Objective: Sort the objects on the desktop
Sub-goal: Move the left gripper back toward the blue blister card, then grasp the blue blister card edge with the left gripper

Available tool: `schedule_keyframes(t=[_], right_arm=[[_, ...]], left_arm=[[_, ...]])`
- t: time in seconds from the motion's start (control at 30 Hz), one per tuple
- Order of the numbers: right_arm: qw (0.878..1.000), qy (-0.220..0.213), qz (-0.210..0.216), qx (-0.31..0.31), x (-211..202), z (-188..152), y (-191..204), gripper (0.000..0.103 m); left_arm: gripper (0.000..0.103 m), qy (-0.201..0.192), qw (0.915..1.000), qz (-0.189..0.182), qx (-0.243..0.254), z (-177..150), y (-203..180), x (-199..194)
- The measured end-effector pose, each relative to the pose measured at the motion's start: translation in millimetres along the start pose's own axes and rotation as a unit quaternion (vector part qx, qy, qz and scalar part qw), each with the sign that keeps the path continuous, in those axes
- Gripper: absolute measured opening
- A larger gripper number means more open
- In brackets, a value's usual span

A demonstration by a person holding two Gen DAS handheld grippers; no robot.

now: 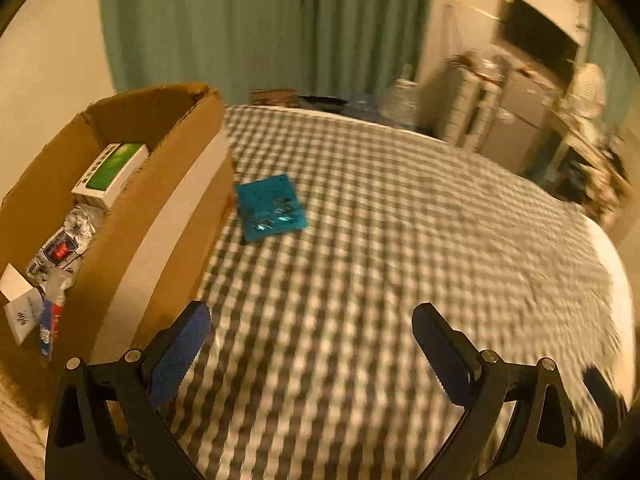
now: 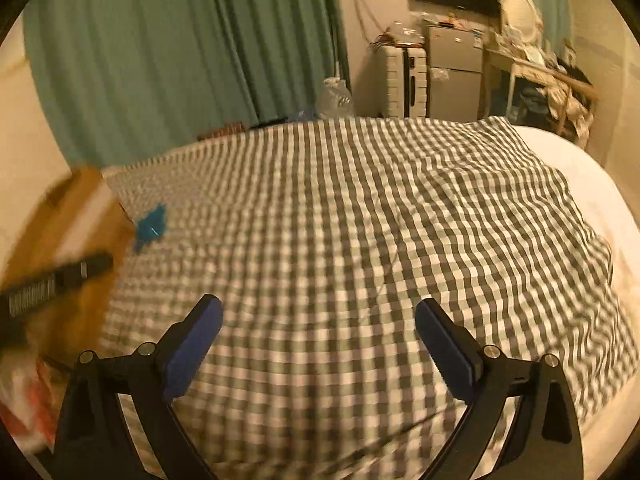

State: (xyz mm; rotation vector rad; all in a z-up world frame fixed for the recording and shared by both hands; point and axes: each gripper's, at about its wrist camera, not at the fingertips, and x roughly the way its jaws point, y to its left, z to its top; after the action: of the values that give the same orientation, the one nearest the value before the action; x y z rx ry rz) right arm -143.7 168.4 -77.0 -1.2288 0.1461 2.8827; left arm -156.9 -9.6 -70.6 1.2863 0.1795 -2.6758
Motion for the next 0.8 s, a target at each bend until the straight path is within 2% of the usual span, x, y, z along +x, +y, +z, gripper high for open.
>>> schedule_keyframes(t=[0.07,0.2,0.3,0.37,0.53,0.63,0.73,0.77,0.8], right_arm=[[1.0,-0.005,-0.001,-0.008,15.5,4.4,-2.9,0.098],[0.999,-0.01,0.024,-0.018,51.5,21.9,-10.2,0.098],[0.999,-0.005,0.03,-0.029,73.9,29.3,-15.4,0.098],[0.999,0.001,0.037,-0.017,81.8,26.8,-18.3,0.098],[0.999,0.004,0.035,0.026,87.5,30.3,-36.3,0.098],[0.999,0.005,0.032,0.033,84.8,30.8,-44.0,0.098],[0.999,0.005,0.028,0.037,84.1,30.7,-47.8,0.098],[0.999,0.009,0.028,0.039,85.6,31.5,-49.9,0.098],[0.999,0.012,0.026,0.039,88.2,31.5,-46.8,0.098]], left_arm=[[0.103,-0.007,0.9998,0.014,-0.011,5.2,-3.4,20.1],[0.103,0.001,0.9984,0.042,-0.037,20.0,-0.9,67.5],[0.103,-0.012,0.9967,0.054,-0.059,29.6,6.4,91.9],[0.103,-0.008,0.9971,0.056,-0.051,34.4,1.9,110.0],[0.103,0.006,0.9948,0.101,-0.015,45.8,-10.1,154.0],[0.103,-0.005,0.9955,0.091,-0.023,55.7,-8.2,166.0],[0.102,0.002,0.9972,0.066,-0.035,63.6,-2.3,175.1],[0.096,0.003,0.9978,0.057,-0.034,63.9,-1.3,175.3],[0.084,0.004,0.9984,0.045,-0.034,63.6,1.7,173.2]])
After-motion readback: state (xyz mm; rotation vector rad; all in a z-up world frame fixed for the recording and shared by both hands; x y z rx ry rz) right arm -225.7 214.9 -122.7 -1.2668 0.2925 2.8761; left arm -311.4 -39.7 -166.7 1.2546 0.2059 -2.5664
